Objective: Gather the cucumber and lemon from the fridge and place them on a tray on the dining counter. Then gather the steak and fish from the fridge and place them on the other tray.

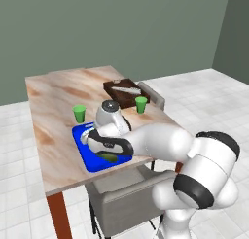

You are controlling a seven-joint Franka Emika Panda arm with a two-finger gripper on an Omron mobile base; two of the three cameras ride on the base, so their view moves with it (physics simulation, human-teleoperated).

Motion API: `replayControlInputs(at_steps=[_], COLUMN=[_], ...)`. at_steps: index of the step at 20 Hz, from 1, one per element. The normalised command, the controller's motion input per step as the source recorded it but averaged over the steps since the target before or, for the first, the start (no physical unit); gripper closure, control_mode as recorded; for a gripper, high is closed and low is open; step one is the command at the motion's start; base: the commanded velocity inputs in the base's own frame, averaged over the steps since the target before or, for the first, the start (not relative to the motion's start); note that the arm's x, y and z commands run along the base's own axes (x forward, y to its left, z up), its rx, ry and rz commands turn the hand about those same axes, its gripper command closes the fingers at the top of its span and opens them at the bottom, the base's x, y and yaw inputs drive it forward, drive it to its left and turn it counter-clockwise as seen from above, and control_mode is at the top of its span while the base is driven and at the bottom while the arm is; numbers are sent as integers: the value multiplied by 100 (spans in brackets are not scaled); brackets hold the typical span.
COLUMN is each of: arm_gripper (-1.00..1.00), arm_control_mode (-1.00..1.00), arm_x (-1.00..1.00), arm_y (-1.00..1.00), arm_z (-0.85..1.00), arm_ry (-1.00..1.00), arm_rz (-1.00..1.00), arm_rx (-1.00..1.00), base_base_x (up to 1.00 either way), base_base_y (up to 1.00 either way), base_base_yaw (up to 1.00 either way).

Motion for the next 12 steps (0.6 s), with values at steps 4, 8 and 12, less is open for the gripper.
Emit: replayControlInputs(at_steps=[4, 8, 12], arm_gripper=[-100, -100, -100], arm_control_mode=[-100, -100, -100], arm_x=[-47, -70, -86], arm_y=[6, -7, -38], arm_z=[64, 65, 67], arm_ry=[-2, 0, 0], arm_rz=[1, 0, 0], arm_rx=[0, 0, 2], base_base_x=[0, 0, 0], base_base_y=[0, 0, 0], base_base_yaw=[0, 0, 0])
